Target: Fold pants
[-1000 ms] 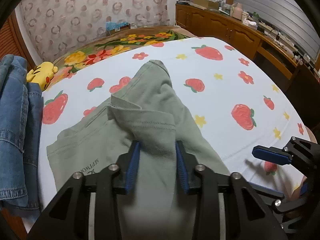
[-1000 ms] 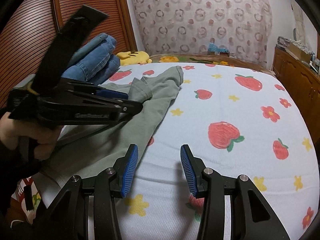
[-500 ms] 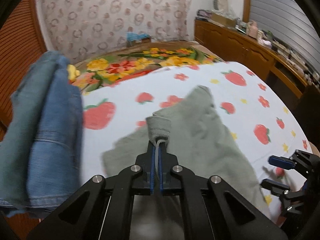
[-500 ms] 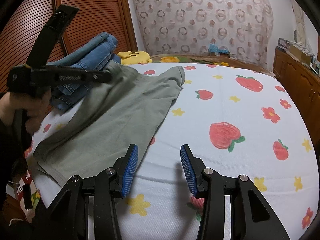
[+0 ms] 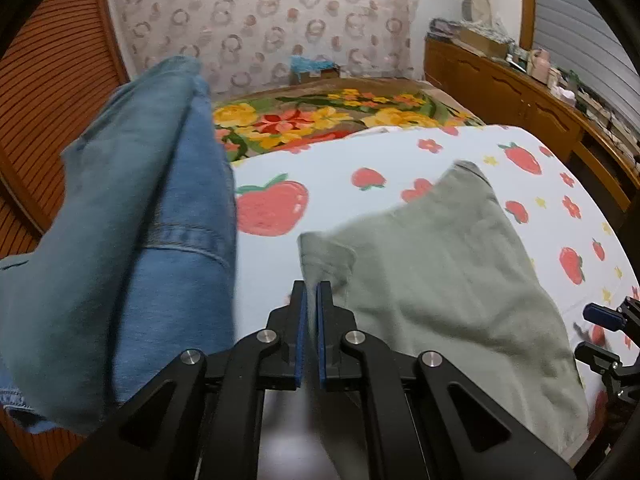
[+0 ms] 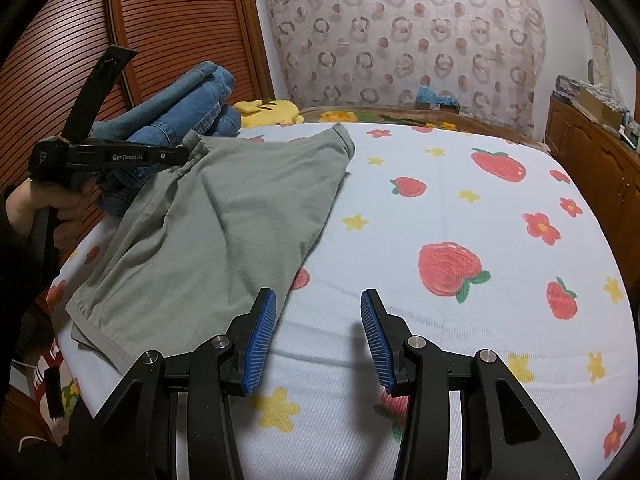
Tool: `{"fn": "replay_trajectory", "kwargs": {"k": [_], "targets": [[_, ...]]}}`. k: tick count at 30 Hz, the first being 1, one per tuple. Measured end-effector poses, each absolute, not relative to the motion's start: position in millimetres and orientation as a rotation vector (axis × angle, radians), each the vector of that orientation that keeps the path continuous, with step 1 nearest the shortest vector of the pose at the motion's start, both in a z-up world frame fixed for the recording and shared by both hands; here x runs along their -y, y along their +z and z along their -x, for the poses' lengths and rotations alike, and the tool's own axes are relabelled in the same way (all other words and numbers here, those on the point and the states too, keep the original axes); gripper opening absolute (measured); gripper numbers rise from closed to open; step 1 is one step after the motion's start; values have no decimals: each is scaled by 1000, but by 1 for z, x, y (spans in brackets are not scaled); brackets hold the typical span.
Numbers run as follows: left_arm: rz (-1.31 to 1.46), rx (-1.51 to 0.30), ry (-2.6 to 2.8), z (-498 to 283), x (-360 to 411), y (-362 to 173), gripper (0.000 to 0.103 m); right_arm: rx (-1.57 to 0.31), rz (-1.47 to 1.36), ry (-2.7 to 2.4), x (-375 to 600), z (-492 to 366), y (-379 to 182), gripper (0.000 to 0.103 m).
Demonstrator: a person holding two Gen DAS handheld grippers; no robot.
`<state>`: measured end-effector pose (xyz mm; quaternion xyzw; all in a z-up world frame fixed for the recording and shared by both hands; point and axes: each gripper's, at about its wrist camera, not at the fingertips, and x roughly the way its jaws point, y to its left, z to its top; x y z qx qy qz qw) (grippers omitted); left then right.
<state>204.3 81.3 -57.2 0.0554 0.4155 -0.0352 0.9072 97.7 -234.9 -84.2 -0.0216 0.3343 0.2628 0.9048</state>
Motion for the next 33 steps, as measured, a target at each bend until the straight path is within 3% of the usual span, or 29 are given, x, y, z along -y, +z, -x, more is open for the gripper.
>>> {"fn": "replay_trajectory", "kwargs": {"k": [2, 9, 21, 33], "targets": [[-96, -851, -85, -201, -85, -55, 7, -691, 45, 543, 235, -98, -84, 46], [-85, -840, -124, -182, -84, -56, 39, -693, 48, 543, 234, -97, -86, 46], [-203, -906, -35, -190, -65, -94, 40, -698, 47, 543, 233, -97, -87, 46], [-162, -846, 3, -164, -81, -73, 40, -698, 48, 544, 233, -96, -86, 46]]}}
